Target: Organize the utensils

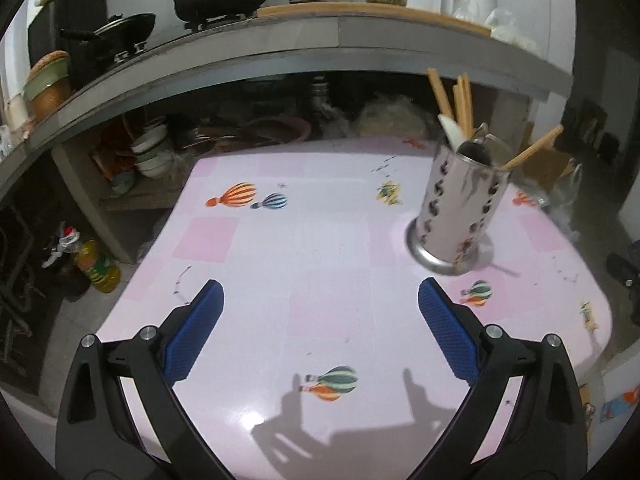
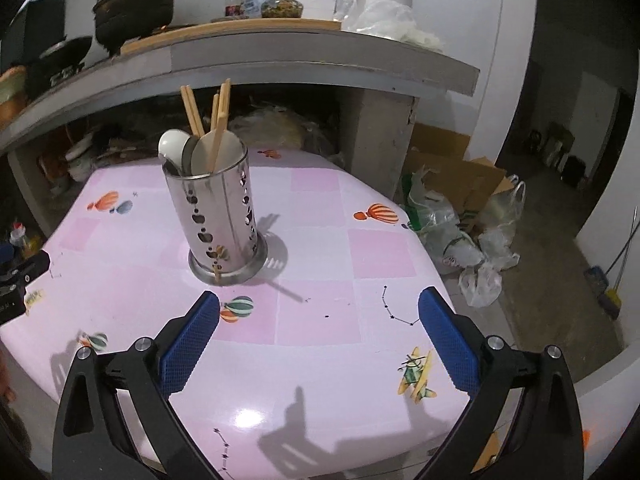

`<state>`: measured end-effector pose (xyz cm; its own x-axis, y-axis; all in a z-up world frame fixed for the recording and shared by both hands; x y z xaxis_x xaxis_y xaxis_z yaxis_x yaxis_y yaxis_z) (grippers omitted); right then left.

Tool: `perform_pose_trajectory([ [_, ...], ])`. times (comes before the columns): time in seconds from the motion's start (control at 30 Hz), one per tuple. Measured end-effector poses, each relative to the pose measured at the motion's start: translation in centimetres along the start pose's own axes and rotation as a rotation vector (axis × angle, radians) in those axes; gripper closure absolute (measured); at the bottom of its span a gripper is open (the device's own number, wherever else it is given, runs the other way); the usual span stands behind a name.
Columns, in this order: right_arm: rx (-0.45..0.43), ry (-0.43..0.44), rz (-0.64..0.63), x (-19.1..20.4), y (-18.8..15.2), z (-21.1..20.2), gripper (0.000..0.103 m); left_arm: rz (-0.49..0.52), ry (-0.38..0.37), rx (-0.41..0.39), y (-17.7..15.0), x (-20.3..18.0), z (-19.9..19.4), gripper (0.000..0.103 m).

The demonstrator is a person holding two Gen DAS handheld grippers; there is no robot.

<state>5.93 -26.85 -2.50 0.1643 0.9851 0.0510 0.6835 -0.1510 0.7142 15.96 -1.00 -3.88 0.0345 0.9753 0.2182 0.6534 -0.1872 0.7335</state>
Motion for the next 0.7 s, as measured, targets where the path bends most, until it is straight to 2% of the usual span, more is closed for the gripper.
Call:
perform_pose_trajectory([
  [0.27, -0.004, 0.002, 0.057, -1.0, -0.7, -0.3, 0.006, -0.008, 0.044, -0.024, -0.1, 0.2, -1.3, 0.009],
  [0.7, -0.005, -0.009, 0.090, -1.7, -1.7, -1.4, 0.006, -0.012, 0.013, -0.011, -1.1, -0.6, -2.7, 0.009],
])
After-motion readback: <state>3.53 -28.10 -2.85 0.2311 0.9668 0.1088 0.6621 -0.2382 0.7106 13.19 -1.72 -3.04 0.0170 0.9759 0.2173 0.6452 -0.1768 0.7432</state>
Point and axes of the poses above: each gripper's, at about its wrist camera, not at the fingertips, and z roughly the way its jaws point, x to its left, y to its top, the point moved 8 cm from there along z, roughly the way its jaws point, and after that the axes turned 13 degrees about y, right-handed, at the moved point
